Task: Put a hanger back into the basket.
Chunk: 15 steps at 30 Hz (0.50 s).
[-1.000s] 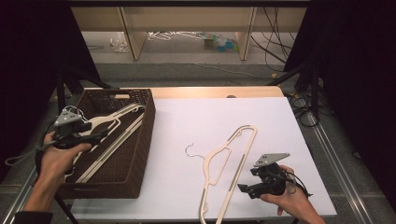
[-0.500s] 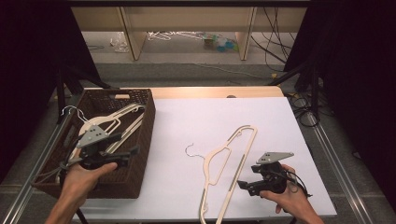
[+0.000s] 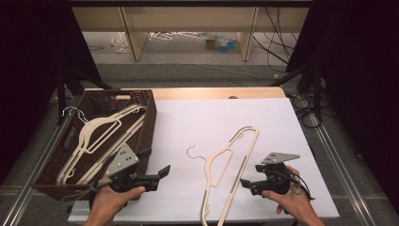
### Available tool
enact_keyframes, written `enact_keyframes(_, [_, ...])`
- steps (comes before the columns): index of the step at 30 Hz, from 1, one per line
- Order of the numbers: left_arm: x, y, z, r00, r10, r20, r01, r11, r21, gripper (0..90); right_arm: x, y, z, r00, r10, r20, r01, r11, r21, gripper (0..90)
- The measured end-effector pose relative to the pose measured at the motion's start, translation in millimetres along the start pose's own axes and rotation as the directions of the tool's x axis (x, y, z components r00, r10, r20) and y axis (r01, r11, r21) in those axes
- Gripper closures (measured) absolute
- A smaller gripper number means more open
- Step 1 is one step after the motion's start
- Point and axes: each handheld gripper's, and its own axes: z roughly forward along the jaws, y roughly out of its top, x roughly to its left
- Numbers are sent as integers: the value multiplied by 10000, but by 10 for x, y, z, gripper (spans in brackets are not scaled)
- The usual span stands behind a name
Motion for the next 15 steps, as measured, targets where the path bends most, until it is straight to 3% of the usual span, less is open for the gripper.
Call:
enact_keyframes(2, [-53,-52,29,9994,-249,253,252,9996,-118,182,11,2,-12,9996,262,60,-261,9994,-236,181])
enact_keyframes(4, [-93,-104,61,9991,-269,336,273,9995,-138,186,-1,14,-25,9997,233,-41,-235,9985,-502,180])
enact_keyframes(7, [-100,-150,83,9988,-254,410,261,9995,-165,185,9,21,-40,9995,303,-16,-303,9971,-696,177])
enact_keyframes(8, [-89,-161,89,9993,-2,381,10,9998,-215,185,13,18,-38,9994,344,47,-339,9958,-847,176])
enact_keyframes(12, [-110,-266,123,9989,-272,376,277,9995,-129,184,11,24,-41,9999,142,-47,-145,9956,-922,170])
enact_keyframes(15, [-150,-346,190,9984,-175,529,167,9997,160,184,22,21,-22,9999,102,-38,-106,9948,-1017,170])
